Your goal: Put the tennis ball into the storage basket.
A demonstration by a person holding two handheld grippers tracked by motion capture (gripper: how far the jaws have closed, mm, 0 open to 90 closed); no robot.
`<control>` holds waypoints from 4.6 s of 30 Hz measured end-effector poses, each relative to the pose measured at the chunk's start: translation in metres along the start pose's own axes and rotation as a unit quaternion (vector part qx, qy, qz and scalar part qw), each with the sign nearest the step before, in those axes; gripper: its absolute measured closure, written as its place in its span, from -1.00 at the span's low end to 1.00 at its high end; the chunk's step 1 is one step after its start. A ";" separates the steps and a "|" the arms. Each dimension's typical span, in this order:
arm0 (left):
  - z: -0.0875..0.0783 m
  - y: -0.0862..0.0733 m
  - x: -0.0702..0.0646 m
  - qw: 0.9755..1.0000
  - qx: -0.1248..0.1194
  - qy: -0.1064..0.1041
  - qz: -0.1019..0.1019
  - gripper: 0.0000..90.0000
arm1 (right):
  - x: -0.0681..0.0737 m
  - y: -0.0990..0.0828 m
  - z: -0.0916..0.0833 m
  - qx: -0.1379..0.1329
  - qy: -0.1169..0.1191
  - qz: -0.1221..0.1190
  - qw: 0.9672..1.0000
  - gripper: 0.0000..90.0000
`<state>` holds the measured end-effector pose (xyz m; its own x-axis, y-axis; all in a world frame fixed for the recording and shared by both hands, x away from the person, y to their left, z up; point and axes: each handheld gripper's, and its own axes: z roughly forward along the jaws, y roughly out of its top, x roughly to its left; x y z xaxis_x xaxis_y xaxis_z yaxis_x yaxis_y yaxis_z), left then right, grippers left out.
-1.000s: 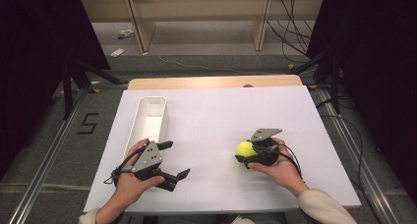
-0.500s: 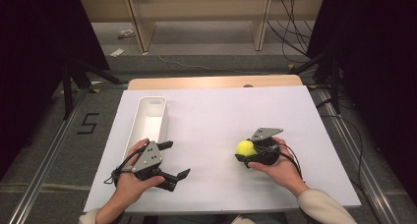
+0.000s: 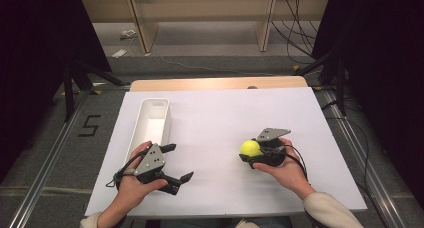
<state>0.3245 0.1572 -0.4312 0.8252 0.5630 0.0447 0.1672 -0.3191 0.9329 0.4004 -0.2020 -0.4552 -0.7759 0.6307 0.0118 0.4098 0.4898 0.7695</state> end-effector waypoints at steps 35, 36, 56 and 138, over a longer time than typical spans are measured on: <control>0.000 0.000 -0.001 1.000 -0.001 -0.002 0.002 -1.00 | 0.003 0.018 -0.010 -0.054 0.004 -0.002 0.999 -0.42; 0.000 0.000 -0.001 1.000 -0.001 -0.002 0.001 -1.00 | 0.003 0.019 -0.009 -0.056 0.004 -0.003 0.998 -0.42; 0.000 0.000 -0.001 1.000 0.000 -0.002 0.002 -1.00 | 0.006 0.028 -0.006 -0.070 0.004 -0.008 0.997 -0.42; -0.001 0.001 -0.001 1.000 -0.003 -0.001 0.002 -1.00 | 0.017 0.061 0.011 -0.103 0.024 -0.017 0.994 -0.42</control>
<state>0.3235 0.1570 -0.4303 0.8272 0.5598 0.0479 0.1607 -0.3175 0.9345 0.4172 -0.1548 -0.4151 -0.8115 0.5842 0.0108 0.2803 0.3731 0.8844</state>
